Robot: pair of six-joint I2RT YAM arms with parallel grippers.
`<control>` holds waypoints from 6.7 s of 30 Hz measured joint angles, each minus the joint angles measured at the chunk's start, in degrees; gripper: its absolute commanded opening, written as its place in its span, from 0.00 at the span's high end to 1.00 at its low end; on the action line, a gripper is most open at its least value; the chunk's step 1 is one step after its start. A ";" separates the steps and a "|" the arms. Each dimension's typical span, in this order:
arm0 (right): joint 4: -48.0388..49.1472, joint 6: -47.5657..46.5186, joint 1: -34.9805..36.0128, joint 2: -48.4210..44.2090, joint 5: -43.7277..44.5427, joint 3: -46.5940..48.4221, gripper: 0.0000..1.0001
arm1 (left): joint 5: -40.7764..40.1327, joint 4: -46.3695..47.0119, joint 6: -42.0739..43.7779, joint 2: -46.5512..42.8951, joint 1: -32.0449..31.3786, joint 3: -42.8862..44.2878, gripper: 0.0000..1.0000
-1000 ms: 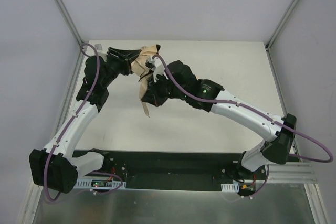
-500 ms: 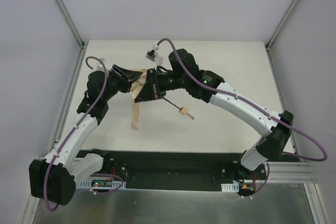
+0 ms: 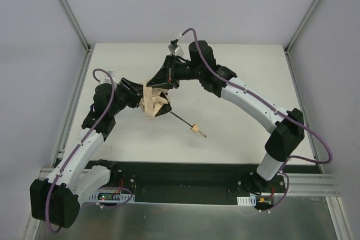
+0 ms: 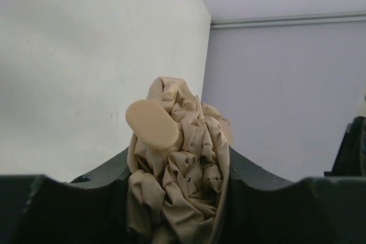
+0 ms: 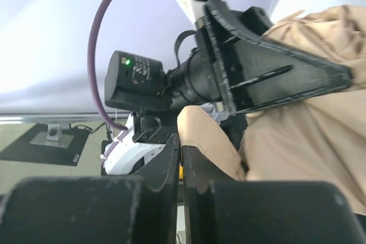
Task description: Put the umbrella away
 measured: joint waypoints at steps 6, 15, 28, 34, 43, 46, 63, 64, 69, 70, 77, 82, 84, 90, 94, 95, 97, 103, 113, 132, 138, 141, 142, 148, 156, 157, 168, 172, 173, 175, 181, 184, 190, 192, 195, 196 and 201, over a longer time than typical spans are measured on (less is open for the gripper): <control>3.69 3.89 -1.95 -0.15 0.22 -4.48 0.94 | 0.02 -0.17 0.07 -0.72 0.00 -0.72 1.00; 6.80 5.20 -2.23 -0.52 0.61 -6.49 0.93 | 0.11 -0.63 0.46 -0.72 0.00 -0.85 1.00; 7.04 4.46 -4.07 -0.66 0.81 -6.54 0.87 | 2.27 -1.46 1.77 -0.70 0.00 -1.11 1.00; 6.97 4.87 -6.60 1.01 0.74 -6.43 0.89 | 3.43 -1.66 2.84 -1.70 0.00 -1.11 1.00; 2.69 1.88 -9.35 5.11 0.13 -5.77 0.77 | 4.48 -1.40 4.35 -4.37 0.00 -1.11 1.00; -2.60 -4.13 -11.23 5.01 -0.59 -3.80 0.59 | 4.50 -1.68 4.20 -3.91 0.00 -0.98 1.00; -27.26 -54.29 8.57 -25.55 19.47 -5.92 0.25 | 4.46 -8.50 -0.46 1.55 0.00 2.99 1.00; -27.10 -55.01 9.88 -26.12 21.29 -6.29 0.28 | 4.50 -8.98 -0.79 1.81 0.00 3.13 1.00; -23.52 -51.74 11.23 -21.81 24.06 -6.38 0.30 | 3.87 -9.42 -3.08 1.75 0.00 3.37 1.00; -21.55 -50.14 11.85 -20.44 24.41 -7.30 0.32 | 3.69 -9.11 -3.78 1.70 0.00 3.37 1.00; -19.89 -46.23 14.01 -14.97 24.90 -7.91 0.40 | 3.48 -8.41 -9.35 2.40 0.17 5.77 1.00; -19.91 -46.47 13.94 -15.39 26.05 -7.89 0.40 | 2.69 -8.15 -14.93 2.14 0.24 6.75 1.00; -20.02 -46.53 13.97 -15.39 26.49 -7.89 0.39 | 2.69 -8.15 -17.20 2.14 0.55 6.78 1.00; -20.26 -46.82 14.32 -15.39 27.39 -7.89 0.40 | 2.67 -7.91 -20.96 2.19 0.55 7.65 1.00; -21.05 -46.84 14.45 -15.54 28.72 -7.72 0.40 | 2.64 -6.62 -21.22 2.21 0.55 8.09 1.00; -21.49 -46.80 14.45 -15.56 29.05 -7.41 0.40 | 2.64 -6.16 -21.11 2.21 0.55 8.09 1.00; -23.06 -46.36 14.29 -15.63 29.90 -5.79 0.39 | 2.62 -4.92 -20.61 2.23 0.57 8.09 1.00; -23.98 -44.72 12.74 -17.31 28.72 -2.34 0.42 | 2.60 -2.38 -18.23 2.21 0.57 8.09 1.00; -23.67 -46.34 15.87 -17.33 28.68 -3.32 0.39 | 2.64 2.60 -24.24 2.21 1.09 6.62 1.00; -22.27 -37.70 8.87 -18.88 26.40 -10.45 0.32 | -0.22 -0.55 7.26 6.60 1.27 10.93 1.00; -12.04 -26.75 8.72 -15.87 22.58 -13.81 0.18 | -3.65 3.48 11.43 6.84 0.20 11.10 1.00; -8.33 -28.63 8.57 -15.58 22.64 -14.56 0.17 | -5.07 5.20 9.05 7.17 0.11 12.02 1.00; -6.69 -29.73 8.48 -15.58 22.71 -14.91 0.16 | -5.49 5.29 8.13 7.39 0.11 12.85 1.00; -1.22 -37.94 8.41 -14.93 24.98 -14.67 0.16 | -9.16 5.92 1.01 7.56 0.11 18.75 1.00; -1.90 -45.29 9.79 -11.19 32.54 -6.91 0.25 | -12.15 8.04 -6.56 9.86 0.11 24.26 1.00; -2.62 -45.66 9.79 -11.08 32.96 -5.88 0.23 | -11.96 7.85 -6.21 10.75 0.11 25.38 1.00; -28.68 -58.77 9.77 -17.90 40.81 0.11 0.08 | -6.40 3.32 0.68 10.84 -0.74 20.15 1.00; -32.70 -61.29 9.77 -17.51 42.93 1.66 0.08 | -6.45 -6.03 -0.11 9.70 -3.02 11.50 1.00; -33.33 -61.46 9.77 -17.29 43.10 1.57 0.07 | -6.91 -10.32 -0.17 8.55 -3.34 10.10 1.00; -33.75 -61.48 9.73 -16.65 42.71 1.07 0.08 | -8.11 -18.51 -0.74 5.14 -3.63 8.22 1.00; -32.39 -60.96 11.41 -12.59 34.10 -1.09 0.05 | -7.15 -30.16 -6.16 -2.03 -3.78 4.68 1.00; -30.34 -60.78 13.40 -7.54 30.42 -0.28 0.03 | -6.12 -31.34 -7.54 2.67 -4.13 3.93 1.00; -27.76 -61.07 13.20 3.39 24.37 3.19 0.06 | -6.21 -32.74 -5.99 14.32 -4.13 4.31 1.00; -26.80 -61.20 12.04 6.58 23.10 4.55 0.09 | -6.21 -32.26 -5.46 16.85 -4.13 4.42 1.00; -25.20 -61.20 9.99 8.68 21.75 4.15 0.13 | -6.14 -30.84 -5.05 17.55 -4.13 4.42 1.00; -24.48 -61.29 9.35 8.96 21.29 3.72 0.13 | -6.14 -29.99 -5.03 17.53 -4.13 4.42 1.00; -19.98 -62.66 7.78 8.55 18.99 -2.34 0.09 | -5.49 -27.02 -5.14 19.17 -4.13 4.61 1.00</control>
